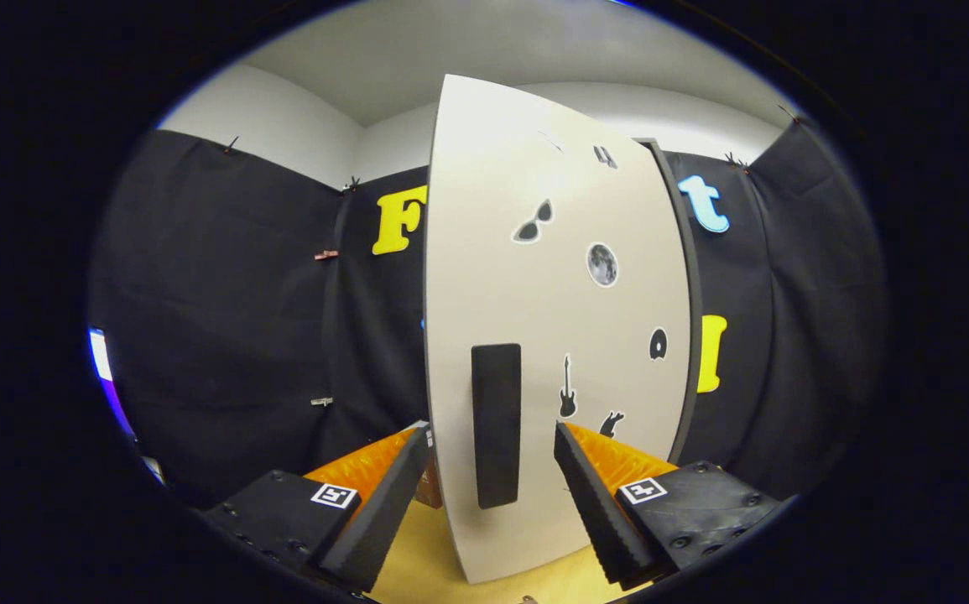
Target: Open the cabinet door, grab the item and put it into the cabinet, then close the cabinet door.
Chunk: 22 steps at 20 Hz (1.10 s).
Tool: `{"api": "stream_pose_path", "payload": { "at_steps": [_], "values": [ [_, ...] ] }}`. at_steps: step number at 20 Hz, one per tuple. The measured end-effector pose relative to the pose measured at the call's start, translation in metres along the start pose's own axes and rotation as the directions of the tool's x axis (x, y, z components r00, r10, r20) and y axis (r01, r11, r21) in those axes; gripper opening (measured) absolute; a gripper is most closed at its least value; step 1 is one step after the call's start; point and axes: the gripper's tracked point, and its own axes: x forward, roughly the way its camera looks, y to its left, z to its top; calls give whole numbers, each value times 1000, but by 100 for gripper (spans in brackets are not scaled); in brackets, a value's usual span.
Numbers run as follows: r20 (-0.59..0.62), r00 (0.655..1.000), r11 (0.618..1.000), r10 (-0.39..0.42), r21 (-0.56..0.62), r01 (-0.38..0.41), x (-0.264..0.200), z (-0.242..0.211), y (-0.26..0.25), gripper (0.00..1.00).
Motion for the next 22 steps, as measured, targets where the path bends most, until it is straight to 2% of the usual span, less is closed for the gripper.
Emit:
{"api": "stream_pose_path", "payload": {
  "at_steps": [6, 10, 14, 18, 22],
  "values": [
    [6, 986, 986, -167, -21, 167, -7, 8, -15, 97],
    [15, 954, 950, -300, -84, 300, -7, 11, -49, 97],
    [43, 971, 968, -236, -81, 238, -3, 23, -30, 97],
    [49, 971, 969, -234, -76, 237, -5, 26, -34, 97],
    [20, 980, 979, -196, -61, 197, 0, 20, -24, 98]
  ]
}}
